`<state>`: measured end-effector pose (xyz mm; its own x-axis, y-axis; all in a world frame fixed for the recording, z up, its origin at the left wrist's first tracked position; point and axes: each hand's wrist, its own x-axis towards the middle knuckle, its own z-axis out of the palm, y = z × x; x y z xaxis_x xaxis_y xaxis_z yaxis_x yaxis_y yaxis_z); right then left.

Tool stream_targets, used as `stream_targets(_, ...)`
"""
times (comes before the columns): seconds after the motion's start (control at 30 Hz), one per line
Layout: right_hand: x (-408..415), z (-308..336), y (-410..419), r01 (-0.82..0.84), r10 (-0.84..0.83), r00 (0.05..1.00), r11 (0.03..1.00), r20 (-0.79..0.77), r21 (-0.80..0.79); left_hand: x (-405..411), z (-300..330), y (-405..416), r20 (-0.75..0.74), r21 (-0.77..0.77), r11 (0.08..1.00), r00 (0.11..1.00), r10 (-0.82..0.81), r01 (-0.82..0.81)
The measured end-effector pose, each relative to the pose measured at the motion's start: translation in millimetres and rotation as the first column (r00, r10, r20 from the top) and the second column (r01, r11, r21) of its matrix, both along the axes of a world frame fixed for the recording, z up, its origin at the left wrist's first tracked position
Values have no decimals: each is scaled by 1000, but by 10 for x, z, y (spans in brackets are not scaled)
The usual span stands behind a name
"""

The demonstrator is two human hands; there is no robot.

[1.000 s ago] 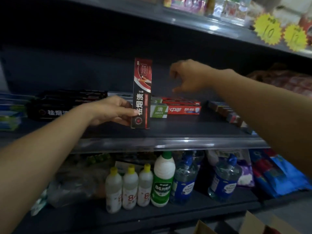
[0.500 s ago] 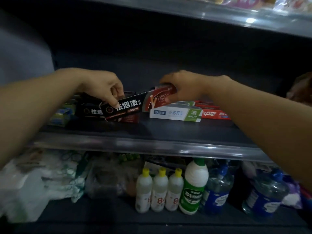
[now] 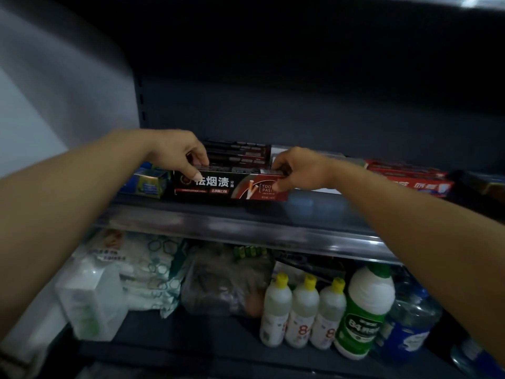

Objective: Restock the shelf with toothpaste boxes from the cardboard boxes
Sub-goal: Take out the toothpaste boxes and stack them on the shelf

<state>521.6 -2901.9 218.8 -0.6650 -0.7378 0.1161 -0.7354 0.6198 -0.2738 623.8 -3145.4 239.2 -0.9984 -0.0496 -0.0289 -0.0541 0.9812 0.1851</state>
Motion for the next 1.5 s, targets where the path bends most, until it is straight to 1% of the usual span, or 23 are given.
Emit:
stream_targets(0.13, -100, -77, -105, 20, -19, 999, 999, -27, 29, -60, -131, -88, -29, 0, 1000, 1000, 12, -12)
stream_targets(0.3, -174, -190, -162, 31, -26, 998, 995, -48, 100, -143, -242, -142, -30, 20, 1000, 1000, 8, -7)
stream_targets(0.4, -200, -221, -167, 22, -15, 997, 995, -75, 99, -170, -264, -161, -46, 21, 1000, 999, 13, -12)
stream_targets(0.57, -202, -202, -125, 29, -20, 994, 996, -104, 87, -167, -186, -139, -44, -41, 999, 999, 26, -28)
stream_targets(0.67, -171, -136, -17, 45, -35, 991, 996, -129, 76, -153, -74, 4, -101, -74, 997, 995, 8, -16)
stream_targets(0.77, -130, -55, 174, 67, -53, 985, 994, -163, 81, -170, 27, 315, -174, -77, 997, 984, -37, 24)
stream_targets(0.83, -90, -7, 342, 86, -69, 983, 992, -169, 95, -205, 65, 588, -194, -82, 994, 977, -85, 70)
stream_targets(1.0, 13, 50, 906, 163, -135, 974, 976, -180, 148, -329, 72, 1331, -155, -132, 969, 962, -227, 207)
stream_targets(1.1, 90, 52, 1335, 235, -197, 957, 957, -212, 173, -385, 32, 1801, -134, -160, 949, 946, -294, 272)
stream_targets(1.33, 364, -114, 2505, 349, -289, 916, 916, -277, 196, -486, -183, 2971, -129, -215, 881, 882, -453, 421)
stream_targets(1.5, 666, -412, 3338, 449, -388, 880, 867, -274, 214, -502, -552, 3819, -116, -174, 820, 816, -566, 545)
